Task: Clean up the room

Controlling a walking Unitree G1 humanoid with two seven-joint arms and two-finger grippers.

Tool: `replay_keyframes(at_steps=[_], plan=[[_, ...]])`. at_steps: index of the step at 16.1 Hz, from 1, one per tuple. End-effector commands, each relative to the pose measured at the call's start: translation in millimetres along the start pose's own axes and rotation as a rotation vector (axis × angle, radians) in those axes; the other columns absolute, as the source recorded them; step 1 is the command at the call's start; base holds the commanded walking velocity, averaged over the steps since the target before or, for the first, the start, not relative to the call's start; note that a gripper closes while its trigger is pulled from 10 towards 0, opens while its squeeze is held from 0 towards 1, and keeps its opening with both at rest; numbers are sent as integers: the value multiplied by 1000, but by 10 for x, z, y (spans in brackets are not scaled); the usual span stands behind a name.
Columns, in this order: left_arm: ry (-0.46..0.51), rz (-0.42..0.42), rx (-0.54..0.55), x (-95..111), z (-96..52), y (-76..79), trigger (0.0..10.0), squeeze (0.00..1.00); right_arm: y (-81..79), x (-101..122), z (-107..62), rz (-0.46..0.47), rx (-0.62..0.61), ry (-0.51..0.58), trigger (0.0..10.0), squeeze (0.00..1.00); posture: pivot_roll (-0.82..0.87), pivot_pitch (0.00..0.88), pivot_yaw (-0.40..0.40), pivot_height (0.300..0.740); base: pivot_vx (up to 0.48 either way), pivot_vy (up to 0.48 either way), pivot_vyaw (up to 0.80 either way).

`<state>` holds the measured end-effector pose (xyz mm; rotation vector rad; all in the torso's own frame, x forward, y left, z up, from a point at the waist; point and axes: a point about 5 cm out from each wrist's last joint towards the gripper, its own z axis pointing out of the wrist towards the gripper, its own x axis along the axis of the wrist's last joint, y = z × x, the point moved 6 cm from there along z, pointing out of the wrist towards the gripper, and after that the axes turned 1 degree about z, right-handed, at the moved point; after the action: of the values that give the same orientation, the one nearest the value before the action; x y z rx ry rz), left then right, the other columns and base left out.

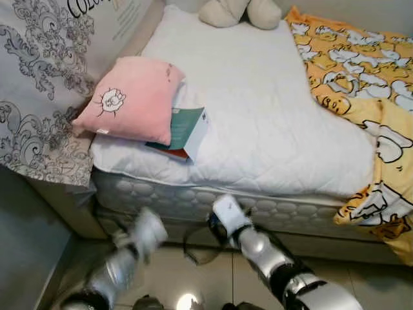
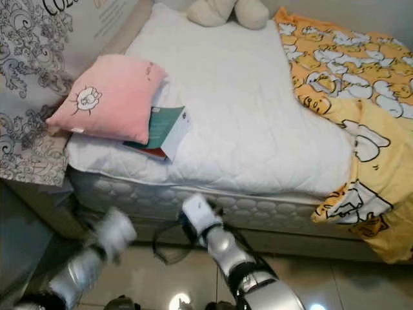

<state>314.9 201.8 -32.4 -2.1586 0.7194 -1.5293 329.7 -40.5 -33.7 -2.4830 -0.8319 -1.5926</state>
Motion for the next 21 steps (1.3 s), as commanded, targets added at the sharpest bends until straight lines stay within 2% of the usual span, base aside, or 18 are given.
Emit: replay_keyframes(at_steps=[1, 2, 3, 4, 5, 6, 8, 11, 13, 16, 17, 19, 20, 21], plan=[[48, -127, 107, 139, 47, -246, 10000, 0, 153, 201, 25, 53, -56, 82, 10000, 0, 239, 23, -90, 740, 0, 0, 0], [61, -148, 133, 172, 53, -313, 10000, 0, 170, 233, 26, 68, -60, 97, 10000, 0, 238, 22, -90, 740, 0, 0, 0], [80, -173, 175, 210, 55, -447, 10000, 0, 198, 277, 28, 119, -62, 117, 10000, 0, 238, 23, -92, 740, 0, 0, 0], [75, -213, 201, 199, 55, -522, 10000, 0, 221, 264, 28, 213, -63, 114, 10000, 839, 238, 23, -95, 740, 0, 0, 0], [41, -362, 238, 137, 60, -604, 10000, 871, 242, 202, 28, 431, -54, 94, 10000, 1000, 238, 23, -95, 740, 0, 0, 0], [38, -510, 259, 134, 65, -653, 10000, 1000, 276, 171, 10, 540, -49, 107, 10000, 1000, 241, 26, -104, 740, 0, 0, 0], [98, -528, 227, 279, 52, -624, 10000, 1000, 328, 85, -44, 555, -49, 123, 10000, 1000, 241, 28, -109, 740, 0, 0, 0], [111, -480, 210, 296, 2, -549, 10000, 1000, 359, -24, -104, 492, -46, 118, 10000, 1000, 232, 37, -117, 740, 0, 0, 0], [98, -436, 187, 260, -9, -491, 10000, 1000, 309, 95, -84, 448, -8, 156, 10000, 1000, 225, 39, -122, 740, 0, 0, 0], [97, -410, 164, 256, -45, -458, 10000, 1000, 284, 147, -76, 420, 13, 170, 10000, 1000, 230, 41, -127, 740, 0, 0, 0], [127, -326, 151, 325, -50, -456, 10000, 1000, 283, 159, -83, 371, 13, 178, 10000, 1000, 231, 41, -128, 740, 0, 0, 0], [151, -194, 126, 372, -44, -424, 10000, 1000, 273, 151, -86, 329, 12, 174, 10000, 1000, 233, 40, -131, 740, 0, 0, 0], [151, -162, 118, 372, -43, -406, 10000, 1000, 267, 143, -86, 317, 13, 169, 10000, 1000, 233, 41, -134, 740, 0, 0, 0], [143, -166, 121, 362, -44, -402, 10000, 1000, 264, 150, -86, 305, 16, 172, 10000, 1000, 229, 44, -135, 740, 0, 0, 0]])
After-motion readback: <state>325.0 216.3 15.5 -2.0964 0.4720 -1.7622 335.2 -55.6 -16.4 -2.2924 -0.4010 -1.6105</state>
